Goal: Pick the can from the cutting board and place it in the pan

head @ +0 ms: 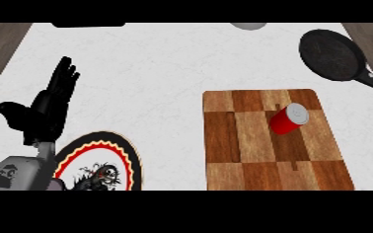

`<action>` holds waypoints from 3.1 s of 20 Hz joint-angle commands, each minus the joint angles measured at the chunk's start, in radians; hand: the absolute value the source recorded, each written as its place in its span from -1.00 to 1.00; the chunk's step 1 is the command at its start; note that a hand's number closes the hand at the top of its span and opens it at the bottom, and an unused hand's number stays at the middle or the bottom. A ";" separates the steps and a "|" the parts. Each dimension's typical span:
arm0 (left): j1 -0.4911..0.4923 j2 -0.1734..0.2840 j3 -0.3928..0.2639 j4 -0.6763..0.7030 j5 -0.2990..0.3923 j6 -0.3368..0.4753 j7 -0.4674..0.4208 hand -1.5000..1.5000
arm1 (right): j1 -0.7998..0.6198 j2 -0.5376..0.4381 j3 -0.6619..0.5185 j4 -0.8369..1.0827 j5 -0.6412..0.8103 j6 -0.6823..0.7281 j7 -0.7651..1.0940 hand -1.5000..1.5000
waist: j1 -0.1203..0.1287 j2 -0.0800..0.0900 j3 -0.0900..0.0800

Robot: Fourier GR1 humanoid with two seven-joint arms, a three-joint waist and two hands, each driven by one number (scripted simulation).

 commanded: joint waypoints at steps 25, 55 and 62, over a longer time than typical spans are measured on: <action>-0.033 -0.093 0.027 -0.014 -0.097 -0.041 0.042 0.00 | -0.360 0.030 0.157 -0.344 0.026 0.226 0.728 -1.00 | 0.037 0.003 0.001; -0.088 -0.109 0.179 0.082 -0.131 -0.188 0.037 0.00 | -0.375 0.333 0.167 -0.174 0.448 0.487 0.732 -1.00 | 0.029 0.004 0.001; -0.035 -0.148 0.158 0.037 -0.158 -0.171 0.012 0.00 | -0.392 0.339 0.242 -0.166 0.602 0.524 0.771 -1.00 | 0.034 0.004 0.001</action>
